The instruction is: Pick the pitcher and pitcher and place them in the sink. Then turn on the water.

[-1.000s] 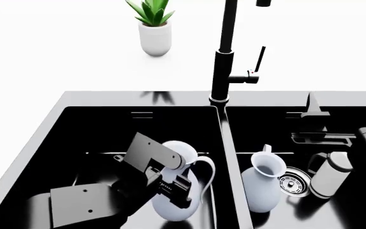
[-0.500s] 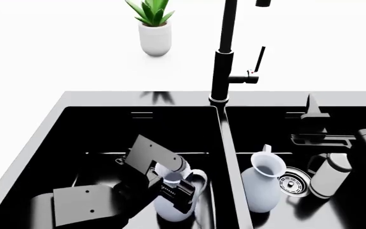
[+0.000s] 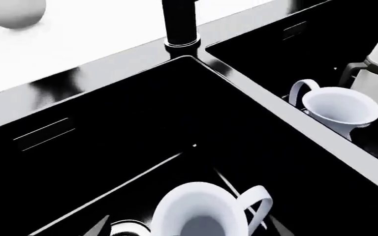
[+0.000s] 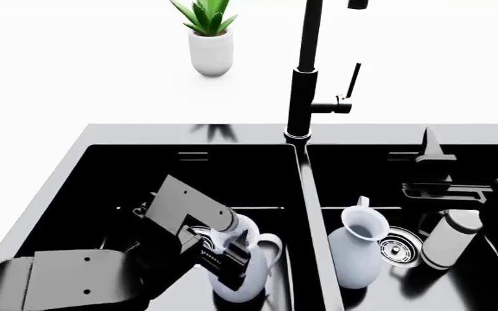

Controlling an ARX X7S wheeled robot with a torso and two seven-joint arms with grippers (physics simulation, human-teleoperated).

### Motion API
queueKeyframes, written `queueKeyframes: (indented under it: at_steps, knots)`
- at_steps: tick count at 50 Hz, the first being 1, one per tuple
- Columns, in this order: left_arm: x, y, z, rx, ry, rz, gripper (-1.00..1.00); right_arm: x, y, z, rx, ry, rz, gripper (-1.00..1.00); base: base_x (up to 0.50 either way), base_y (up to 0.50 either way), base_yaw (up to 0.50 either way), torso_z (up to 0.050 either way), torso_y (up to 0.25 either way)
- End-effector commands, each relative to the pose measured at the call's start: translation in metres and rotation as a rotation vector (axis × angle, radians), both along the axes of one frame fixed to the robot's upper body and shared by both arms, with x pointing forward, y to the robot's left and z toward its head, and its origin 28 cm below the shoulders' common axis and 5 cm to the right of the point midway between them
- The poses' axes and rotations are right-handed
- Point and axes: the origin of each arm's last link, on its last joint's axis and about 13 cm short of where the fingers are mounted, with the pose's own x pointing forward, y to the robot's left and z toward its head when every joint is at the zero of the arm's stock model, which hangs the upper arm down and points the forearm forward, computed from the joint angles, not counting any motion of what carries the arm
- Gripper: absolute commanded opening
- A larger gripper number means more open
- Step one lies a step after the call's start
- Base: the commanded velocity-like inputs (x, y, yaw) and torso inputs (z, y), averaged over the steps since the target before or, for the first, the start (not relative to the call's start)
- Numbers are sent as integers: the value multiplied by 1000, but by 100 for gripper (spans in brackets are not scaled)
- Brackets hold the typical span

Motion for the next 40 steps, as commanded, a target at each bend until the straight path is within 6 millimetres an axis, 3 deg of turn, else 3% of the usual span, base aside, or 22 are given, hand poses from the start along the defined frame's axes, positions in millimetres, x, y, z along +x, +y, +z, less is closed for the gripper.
queueKeyframes:
  at_steps: [1, 12, 20, 30, 40]
  knots:
    - [-23, 16, 59, -58, -217, 27, 100, -2, 0, 2, -3, -7, 3, 100, 0, 0, 0, 0, 0]
    - [-49, 37, 107, -132, -452, 133, 100, 2, 6, 15, -49, -30, 15, 100, 0, 0, 0, 0, 0]
    - [-56, 46, 126, -175, -531, 197, 100, 23, 16, 44, -101, -78, 42, 100, 0, 0, 0, 0, 0]
    - [-60, 50, 127, -206, -548, 227, 100, 61, 28, 66, -192, -100, 35, 100, 0, 0, 0, 0, 0]
    - [-63, 52, 126, -206, -557, 235, 100, 105, 37, 70, -252, -36, -2, 100, 0, 0, 0, 0, 0]
